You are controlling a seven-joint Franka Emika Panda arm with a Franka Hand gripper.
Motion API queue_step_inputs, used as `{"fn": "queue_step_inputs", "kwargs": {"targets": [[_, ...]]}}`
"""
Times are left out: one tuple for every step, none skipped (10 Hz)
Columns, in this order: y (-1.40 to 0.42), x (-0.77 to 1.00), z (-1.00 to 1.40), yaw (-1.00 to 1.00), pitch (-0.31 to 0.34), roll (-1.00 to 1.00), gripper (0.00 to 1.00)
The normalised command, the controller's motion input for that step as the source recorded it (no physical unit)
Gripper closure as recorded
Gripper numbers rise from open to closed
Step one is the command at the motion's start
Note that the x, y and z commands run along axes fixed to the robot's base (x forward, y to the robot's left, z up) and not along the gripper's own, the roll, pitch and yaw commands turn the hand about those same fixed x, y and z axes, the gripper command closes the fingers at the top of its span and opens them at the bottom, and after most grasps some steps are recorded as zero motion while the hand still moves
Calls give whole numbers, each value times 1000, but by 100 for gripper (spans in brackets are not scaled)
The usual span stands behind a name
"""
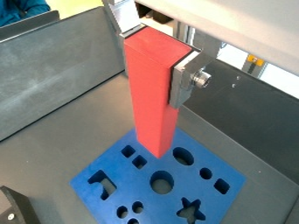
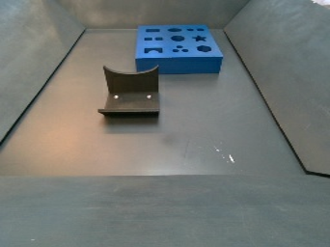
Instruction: Insert the rectangle object.
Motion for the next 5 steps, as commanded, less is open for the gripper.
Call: {"fn": "queue_step_inputs", "kwargs": {"targets": [[-197, 331, -200, -14, 3, 23, 100], [-454, 743, -360, -77, 61, 136, 100], [-474, 797, -380, 0, 160, 219, 100], [-403, 674, -311, 0, 259, 374, 100], [-289, 529, -17, 0, 337, 491, 100]]}}
